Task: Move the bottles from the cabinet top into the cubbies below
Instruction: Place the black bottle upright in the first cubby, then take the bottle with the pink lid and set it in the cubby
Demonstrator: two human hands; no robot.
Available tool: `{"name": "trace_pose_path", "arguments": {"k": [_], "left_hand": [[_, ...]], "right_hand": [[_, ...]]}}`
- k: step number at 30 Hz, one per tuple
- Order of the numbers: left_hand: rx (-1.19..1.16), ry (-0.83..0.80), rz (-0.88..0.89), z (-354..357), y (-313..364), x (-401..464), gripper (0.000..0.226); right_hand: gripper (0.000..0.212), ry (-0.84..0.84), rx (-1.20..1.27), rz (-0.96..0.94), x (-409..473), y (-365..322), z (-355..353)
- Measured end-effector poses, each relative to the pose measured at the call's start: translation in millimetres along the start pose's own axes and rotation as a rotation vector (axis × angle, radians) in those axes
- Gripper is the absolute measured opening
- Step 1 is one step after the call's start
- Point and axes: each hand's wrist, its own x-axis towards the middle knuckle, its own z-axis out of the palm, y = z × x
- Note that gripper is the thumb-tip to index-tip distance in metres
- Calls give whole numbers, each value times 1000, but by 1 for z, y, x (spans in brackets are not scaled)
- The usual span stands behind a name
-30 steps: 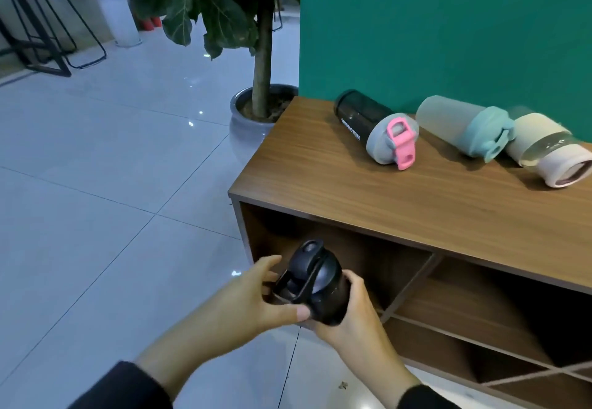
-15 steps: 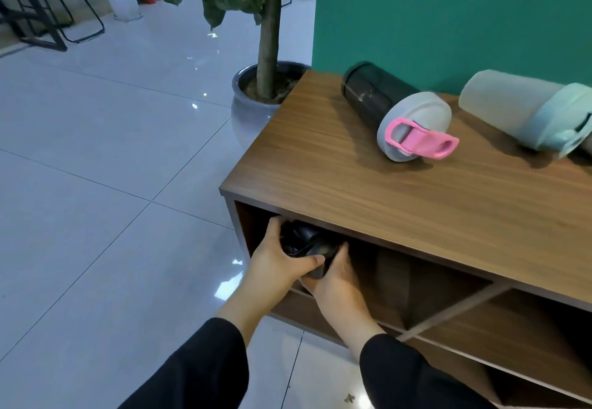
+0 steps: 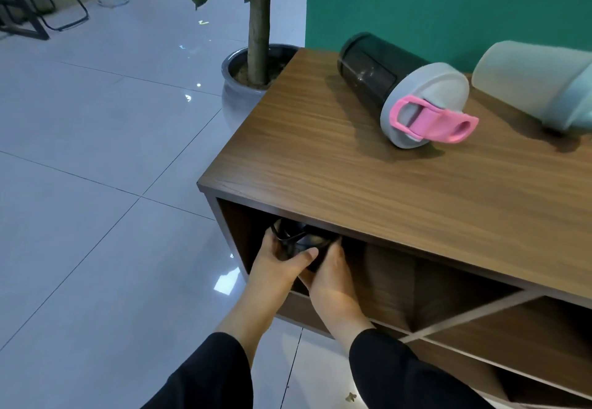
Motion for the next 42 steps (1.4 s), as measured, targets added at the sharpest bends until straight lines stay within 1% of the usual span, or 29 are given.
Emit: {"name": "trace_pose_path", "arguments": {"k": [3,4,5,6,7,8,9,10,11,12,13,14,15,17,18,19,20,22,23,24,25,26,28,29,31,34,36,39,42], "left_hand": [[29,14,-48,-1,-3,-3,65],[38,16,-61,-1,-2,-5,69],[47,20,-77,0,-1,-8,75],[54,26,-88,0,-1,-10,79],[55,37,-98,0,2,-13,81],[47,55,-108,0,6,-19,81],[40,81,-126,0,10,-24,78],[35,109,-154,-1,13,-31,72],[35,128,-195,-1,17,-38,64],[34,133,-233,-2,20,-44,57],[35,124,-268,-3,21,-49,52],[30,104,-298,-3,22,-55,46],[25,84,-321,-4,25,-62,39],[40,61,-338,-4,31,-78,27],[52,54,-336,-4,33,-86,22],[59,51,-321,-4,36,-93,19],[61,52,-304,-4,38,-100,17],[62,58,-267,-5,40,-107,16],[64,60,-252,-5,41,-110,16],[63,63,-240,-7,42,-112,16],[59,65,-226,-8,41,-113,16],[54,67,-212,-9,41,-114,16],[59,60,-191,-11,40,-115,15],[60,54,-183,-11,40,-115,15],[57,46,-163,-11,39,-117,14],[22,37,-122,-11,44,-125,16],[-104,33,-97,-11,50,-134,28],[-413,10,-112,-15,62,-147,56],[-689,-10,-60,-20,67,-169,76]], "right_hand": [[39,-92,-71,-123,-15,1,-8],[44,-106,-35,-127,-20,4,-10],[56,-98,-8,-157,-26,7,-13],[66,-89,-103,-179,-33,15,-15],[66,-42,-184,-194,-41,26,-19],[58,-45,-201,-204,-55,26,-29],[54,-50,-218,-247,-71,27,-36],[61,-74,-239,-318,-90,23,-47],[64,-96,-251,-398,-106,20,-56],[56,-104,-202,-499,-122,9,-73],[44,-40,-160,-656,-134,-3,-92],[37,65,-103,-804,-144,-21,-114],[33,213,-25,-917,-149,-40,-137],[21,477,127,-1035,-137,-81,-188],[14,549,148,-1002,-122,-100,-209],[26,601,139,-895,-100,-116,-227],[46,626,108,-745,-74,-128,-239],[92,571,17,-511,-19,-140,-255],[108,520,-10,-448,2,-142,-259],[115,466,-39,-400,19,-142,-261],[115,424,-83,-366,31,-140,-262],[110,399,-138,-355,38,-138,-261],[94,427,-217,-364,44,-132,-259],[88,458,-216,-362,44,-131,-258],[84,503,-148,-381,35,-134,-254],[85,510,-5,-504,-12,-142,-248],[82,440,72,-562,-67,-144,-246],[82,311,124,-673,-153,-134,-248],[90,252,-54,-847,-208,-112,-248]]}}
